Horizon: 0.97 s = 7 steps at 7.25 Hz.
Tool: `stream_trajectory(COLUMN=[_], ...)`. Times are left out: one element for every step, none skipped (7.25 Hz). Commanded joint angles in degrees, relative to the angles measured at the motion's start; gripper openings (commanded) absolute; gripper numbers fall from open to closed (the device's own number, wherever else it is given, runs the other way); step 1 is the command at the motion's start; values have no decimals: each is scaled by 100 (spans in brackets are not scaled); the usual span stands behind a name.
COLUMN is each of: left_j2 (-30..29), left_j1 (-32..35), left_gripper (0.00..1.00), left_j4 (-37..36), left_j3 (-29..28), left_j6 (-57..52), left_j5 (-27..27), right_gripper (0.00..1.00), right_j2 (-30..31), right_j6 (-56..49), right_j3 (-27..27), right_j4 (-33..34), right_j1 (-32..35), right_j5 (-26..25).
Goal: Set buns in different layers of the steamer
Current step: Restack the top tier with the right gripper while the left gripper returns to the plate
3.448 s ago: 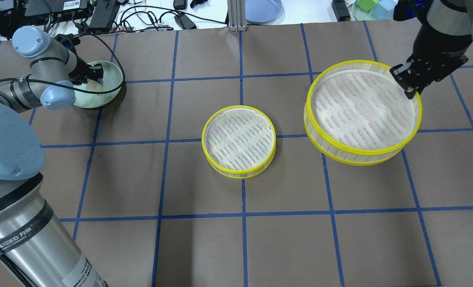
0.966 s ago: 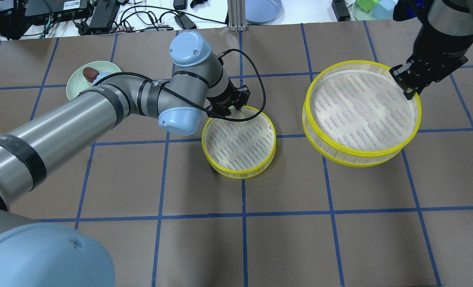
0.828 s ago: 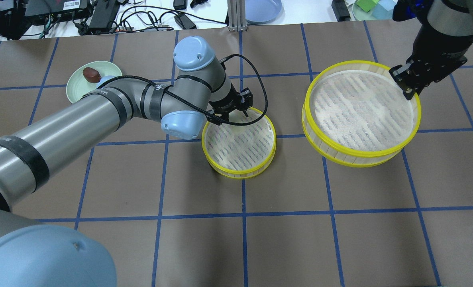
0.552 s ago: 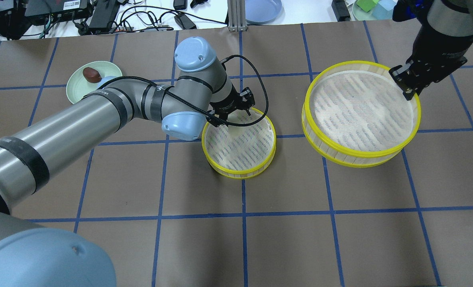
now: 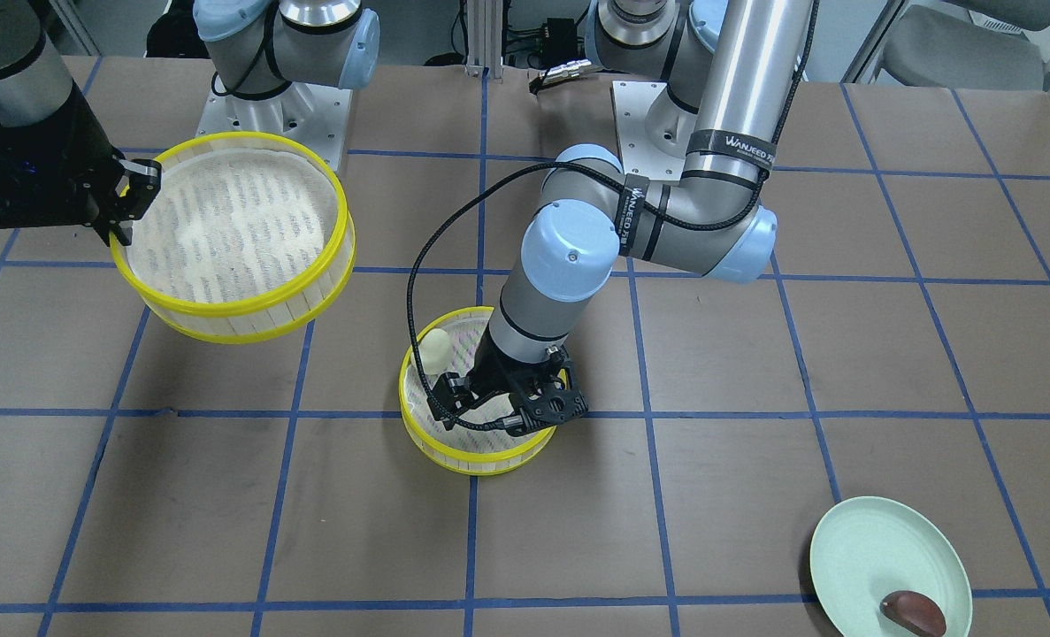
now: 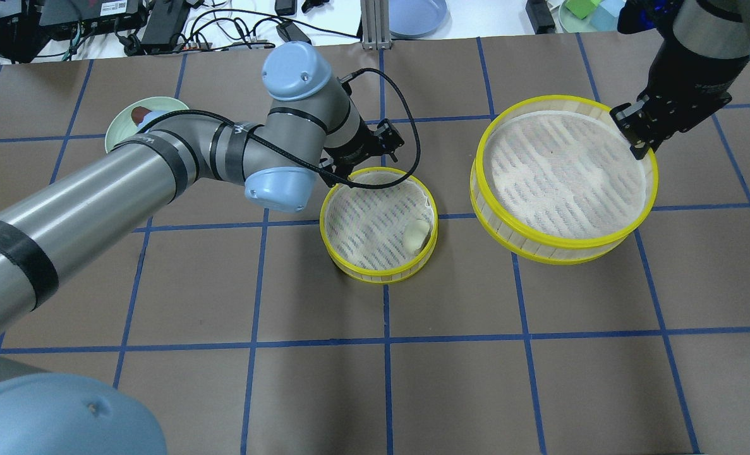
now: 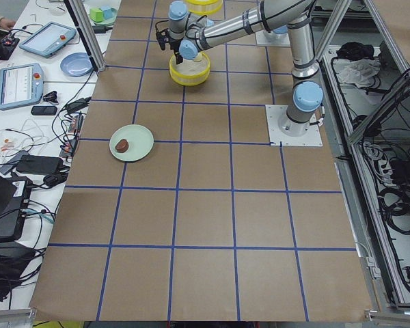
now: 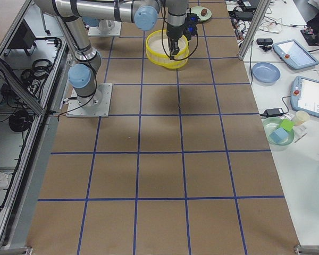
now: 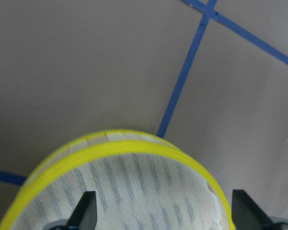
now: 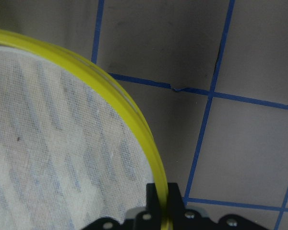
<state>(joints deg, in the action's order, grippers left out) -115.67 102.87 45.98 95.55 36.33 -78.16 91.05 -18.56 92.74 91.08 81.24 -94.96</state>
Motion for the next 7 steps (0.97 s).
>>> stream_trajectory(left_j2=[193,220,212,99,-24,-182,-358], left_j1=[-1019,-1415,-1828,-2224,-2489,-2648,-2885], left_gripper=[100,100,100,100,100,100,100], left_j4=[16,-1,16,16,16,-18,-227], left_j3=[-10,-18,-149,-342,-474,-484,-450], left_j6=[-1716,-2500,-3378,-3848,-4262,-4457,-4555], left_j5=[-6,-50,-59,-50,-59,-68,-120], right_gripper=[0,0,0,0,0,0,0], right_j2=[-191,-576,-1032,-1402,-1719,-1896,-1994], right_j6=[621,1165,1953,2379,2461,2645,2699], right_j3=[-63,-106,-107,-63,-54,-37,7], right_j4=[41,485,863,1381,1673,1841,1956], right_j1=[163,634,1326,1794,1956,2018,2158], right_j5=[196,493,444,217,23,21,13])
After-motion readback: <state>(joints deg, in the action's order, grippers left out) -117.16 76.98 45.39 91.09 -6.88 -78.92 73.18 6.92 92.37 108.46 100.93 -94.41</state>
